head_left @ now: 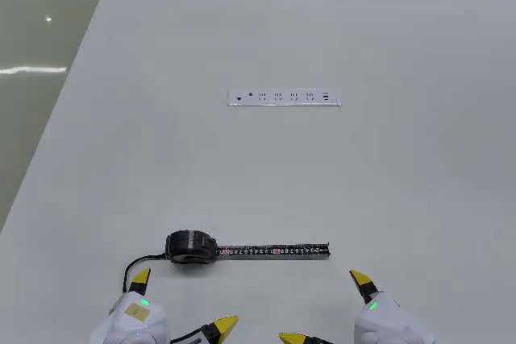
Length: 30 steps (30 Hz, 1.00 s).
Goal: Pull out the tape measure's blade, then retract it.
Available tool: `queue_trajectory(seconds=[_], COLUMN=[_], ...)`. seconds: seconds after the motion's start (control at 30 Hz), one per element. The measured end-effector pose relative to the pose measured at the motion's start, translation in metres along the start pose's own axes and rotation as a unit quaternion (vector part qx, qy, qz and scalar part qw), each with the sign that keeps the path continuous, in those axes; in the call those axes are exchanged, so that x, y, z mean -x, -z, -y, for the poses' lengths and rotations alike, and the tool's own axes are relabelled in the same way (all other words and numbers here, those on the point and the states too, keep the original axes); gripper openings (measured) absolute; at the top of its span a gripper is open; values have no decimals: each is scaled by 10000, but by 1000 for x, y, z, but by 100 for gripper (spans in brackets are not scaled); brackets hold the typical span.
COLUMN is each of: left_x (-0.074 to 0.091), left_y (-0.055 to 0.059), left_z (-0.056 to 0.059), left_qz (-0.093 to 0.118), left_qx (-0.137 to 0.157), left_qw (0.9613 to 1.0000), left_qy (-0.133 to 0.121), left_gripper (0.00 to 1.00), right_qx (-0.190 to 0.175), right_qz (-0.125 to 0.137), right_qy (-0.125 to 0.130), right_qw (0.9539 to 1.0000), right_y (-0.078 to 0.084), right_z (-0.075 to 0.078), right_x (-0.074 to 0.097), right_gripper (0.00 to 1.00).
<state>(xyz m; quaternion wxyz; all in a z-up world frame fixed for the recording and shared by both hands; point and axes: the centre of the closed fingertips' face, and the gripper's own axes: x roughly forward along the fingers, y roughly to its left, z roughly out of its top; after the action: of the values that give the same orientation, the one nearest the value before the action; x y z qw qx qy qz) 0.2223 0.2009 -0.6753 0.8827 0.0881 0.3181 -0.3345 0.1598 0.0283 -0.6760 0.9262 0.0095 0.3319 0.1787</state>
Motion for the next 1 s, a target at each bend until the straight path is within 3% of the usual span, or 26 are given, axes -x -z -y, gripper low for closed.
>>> queue_trajectory(seconds=[0.5, 0.6, 1.0], left_x=[-4, -6, -10], left_y=[-4, -8, -5], left_z=[1, 4, 4], left_qz=[26, 106, 1], left_qx=[175, 298, 319], left_qw=[9991, 9989, 9988], left_qy=[-397, -349, -376], left_gripper=[100, 100, 100], right_qx=[-206, -242, -286], right_qz=[-29, -46, -71], right_qy=[314, 339, 268], right_qw=[9993, 9991, 9992], right_y=[-7, -8, -9], right_z=[-1, 0, -1], right_x=[-3, -6, -11], right_gripper=[96, 98, 98])
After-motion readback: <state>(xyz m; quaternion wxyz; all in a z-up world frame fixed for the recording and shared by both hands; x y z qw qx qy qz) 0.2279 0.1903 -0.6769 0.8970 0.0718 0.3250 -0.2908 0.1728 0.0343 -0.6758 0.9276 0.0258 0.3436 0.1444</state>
